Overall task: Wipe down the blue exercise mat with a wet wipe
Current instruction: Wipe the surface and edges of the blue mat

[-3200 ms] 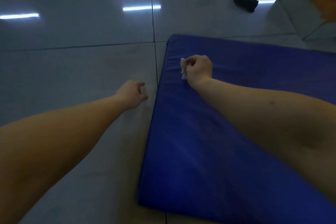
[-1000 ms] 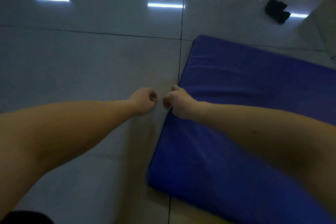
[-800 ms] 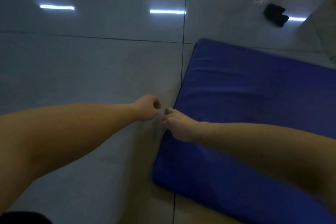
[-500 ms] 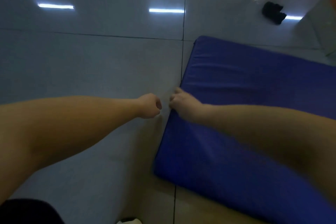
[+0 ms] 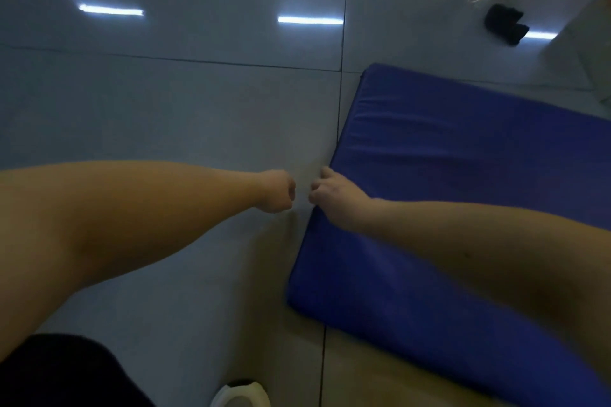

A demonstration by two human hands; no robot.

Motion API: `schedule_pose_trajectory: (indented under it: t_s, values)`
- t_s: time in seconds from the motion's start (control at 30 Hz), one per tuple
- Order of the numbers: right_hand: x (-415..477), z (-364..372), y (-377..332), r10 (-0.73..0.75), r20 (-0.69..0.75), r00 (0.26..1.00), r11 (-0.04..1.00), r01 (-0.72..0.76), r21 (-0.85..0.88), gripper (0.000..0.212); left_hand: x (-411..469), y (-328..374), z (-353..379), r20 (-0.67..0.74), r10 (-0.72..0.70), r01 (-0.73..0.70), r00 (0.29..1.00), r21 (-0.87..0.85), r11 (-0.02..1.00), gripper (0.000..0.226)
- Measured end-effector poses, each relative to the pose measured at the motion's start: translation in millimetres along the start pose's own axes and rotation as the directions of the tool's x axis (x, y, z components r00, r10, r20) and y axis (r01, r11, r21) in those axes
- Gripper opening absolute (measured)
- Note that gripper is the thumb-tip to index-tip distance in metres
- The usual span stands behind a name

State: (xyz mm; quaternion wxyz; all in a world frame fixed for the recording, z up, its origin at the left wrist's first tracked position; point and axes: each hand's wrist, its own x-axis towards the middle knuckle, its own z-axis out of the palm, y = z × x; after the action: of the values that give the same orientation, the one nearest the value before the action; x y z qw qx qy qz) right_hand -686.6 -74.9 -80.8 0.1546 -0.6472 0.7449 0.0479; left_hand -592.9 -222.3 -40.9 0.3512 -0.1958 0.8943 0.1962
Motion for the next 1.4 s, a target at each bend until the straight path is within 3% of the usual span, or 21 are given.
schedule_pose_trajectory:
  t_s: [0.13, 0.27, 0.33, 0.47, 0.53, 0.73, 0.83, 1.0, 1.07, 1.13, 1.2, 1.27, 1.33, 1.4]
  values:
    - [-27.7, 32.3, -50.5, -0.192, 0.075, 0.979, 0.967, 0.175, 0.187, 0.024, -9.7, -1.6, 0.9, -0.005, 0.022, -0.021, 1.0, 0.167, 0.986, 0.036]
    - [-35.8, 46.4, -79.8, -0.387, 0.128, 0.913, 0.919, 0.371, 0.132, 0.023, -16.4, -2.6, 0.8, 0.024, 0.024, -0.029, 0.999, 0.253, 0.967, 0.036]
    - [-31.9, 35.5, -66.0, -0.36, 0.101, 0.928, 0.931, 0.35, 0.102, 0.024, -19.4, -2.4, -1.0, 0.041, 0.013, -0.024, 0.999, 0.265, 0.964, 0.037]
    - [-22.7, 9.6, -29.3, -0.084, -0.042, 0.996, 0.994, 0.086, 0.067, 0.022, -20.7, -0.6, -2.4, 0.073, 0.016, -0.037, 0.997, 0.294, 0.955, 0.037]
    - [-20.7, 9.1, -33.1, -0.041, -0.035, 0.999, 0.999, 0.042, 0.033, 0.023, -19.0, -0.5, -1.8, 0.08, 0.022, -0.046, 0.997, 0.314, 0.948, 0.036]
    - [-46.7, 36.1, -87.2, -0.272, 0.096, 0.957, 0.957, 0.259, 0.13, 0.033, -21.0, 6.0, -3.1, 0.065, 0.028, -0.047, 0.998, 0.314, 0.948, 0.036]
    - [-64.8, 47.6, -104.4, -0.35, 0.084, 0.933, 0.93, 0.336, 0.148, 0.032, -21.9, 6.8, -1.4, 0.08, 0.021, -0.046, 0.997, 0.328, 0.943, 0.035]
    - [-73.7, 56.7, -76.9, -0.518, -0.012, 0.855, 0.851, 0.517, 0.088, 0.056, -21.2, 11.5, 0.4, 0.099, 0.029, -0.06, 0.995, 0.327, 0.943, 0.037]
    - [-59.5, 49.9, -43.7, -0.397, -0.055, 0.916, 0.914, 0.4, 0.072, 0.052, -20.0, 15.0, 0.2, 0.097, 0.042, -0.071, 0.994, 0.319, 0.945, 0.038]
    - [-42.0, 37.4, -4.6, -0.165, -0.157, 0.974, 0.981, 0.179, 0.074, 0.039, -18.4, 17.4, 1.3, 0.112, 0.05, -0.084, 0.992, 0.322, 0.943, 0.038]
    - [-29.6, 24.3, 22.2, 0.072, -0.204, 0.976, 0.997, -0.063, 0.051, 0.033, -16.4, 18.6, 3.4, 0.128, 0.04, -0.082, 0.991, 0.34, 0.937, 0.037]
    - [-23.8, 20.1, 21.8, 0.213, -0.248, 0.945, 0.974, -0.186, 0.127, 0.035, -13.1, 18.4, 4.6, 0.128, 0.036, -0.079, 0.991, 0.348, 0.934, 0.038]
    - [-28.8, 26.6, -1.5, 0.237, -0.26, 0.936, 0.958, -0.181, 0.22, 0.042, -9.7, 18.5, 4.8, 0.101, 0.043, -0.076, 0.994, 0.347, 0.935, 0.04]
    - [-45.9, 43.3, -27.6, 0.094, -0.264, 0.96, 0.961, -0.019, 0.275, 0.045, -4.8, 17.7, 6.6, 0.059, 0.042, -0.06, 0.997, 0.338, 0.939, 0.04]
